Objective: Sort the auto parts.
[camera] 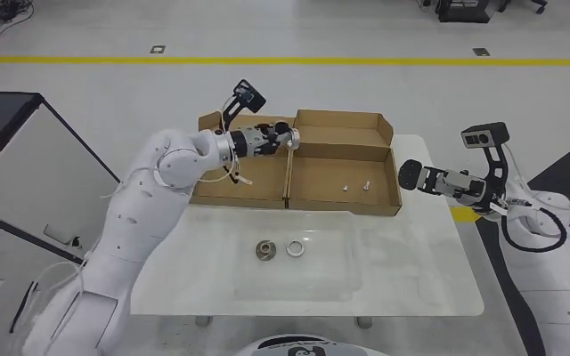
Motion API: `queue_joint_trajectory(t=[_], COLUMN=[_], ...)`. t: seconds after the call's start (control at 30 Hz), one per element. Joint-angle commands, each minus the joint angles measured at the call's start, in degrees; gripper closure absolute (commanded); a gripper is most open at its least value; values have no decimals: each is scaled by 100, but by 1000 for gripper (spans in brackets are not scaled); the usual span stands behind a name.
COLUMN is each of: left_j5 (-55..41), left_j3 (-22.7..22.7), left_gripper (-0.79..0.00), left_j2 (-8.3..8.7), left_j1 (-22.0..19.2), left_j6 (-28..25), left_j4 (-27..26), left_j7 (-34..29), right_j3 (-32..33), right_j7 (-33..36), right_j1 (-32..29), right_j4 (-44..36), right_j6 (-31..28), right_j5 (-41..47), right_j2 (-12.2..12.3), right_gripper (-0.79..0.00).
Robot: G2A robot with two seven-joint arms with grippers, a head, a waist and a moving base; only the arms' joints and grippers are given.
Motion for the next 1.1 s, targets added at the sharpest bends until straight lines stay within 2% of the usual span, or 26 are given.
queue_joint_trajectory(t=[0.0, 0.2, 0.37, 0.43, 0.63, 0.9, 1.07], left_j5=[1, 77, 603, 755, 1316, 1711, 1948], left_j3=[-1, -6, 228, 398, 1086, 1833, 2262], left_gripper=[0, 0, 0, 0, 0, 0, 0], left_j2=[1, 4, -40, -88, -281, -585, -804], left_j1=[1, 91, -106, -270, -733, -1192, -1417], left_j6=[-1, 67, 970, 1480, 2583, 3255, 3472], left_j4=[-1, -100, 10, 207, 772, 1663, 2230], left_j7=[-3, 126, -264, -566, -1481, -1943, -2043], right_j3=[0, 0, 0, 0, 0, 0, 0], right_j7=[0, 0, 0, 0, 0, 0, 0], right_j1=[0, 0, 0, 0, 0, 0, 0], right_j4=[0, 0, 0, 0, 0, 0, 0], right_j6=[0, 0, 0, 0, 0, 0, 0], right_j5=[0, 0, 0, 0, 0, 0, 0], right_j2=[0, 0, 0, 0, 0, 0, 0], right_gripper=[-785, -785, -785, -785, -785, -785, -785])
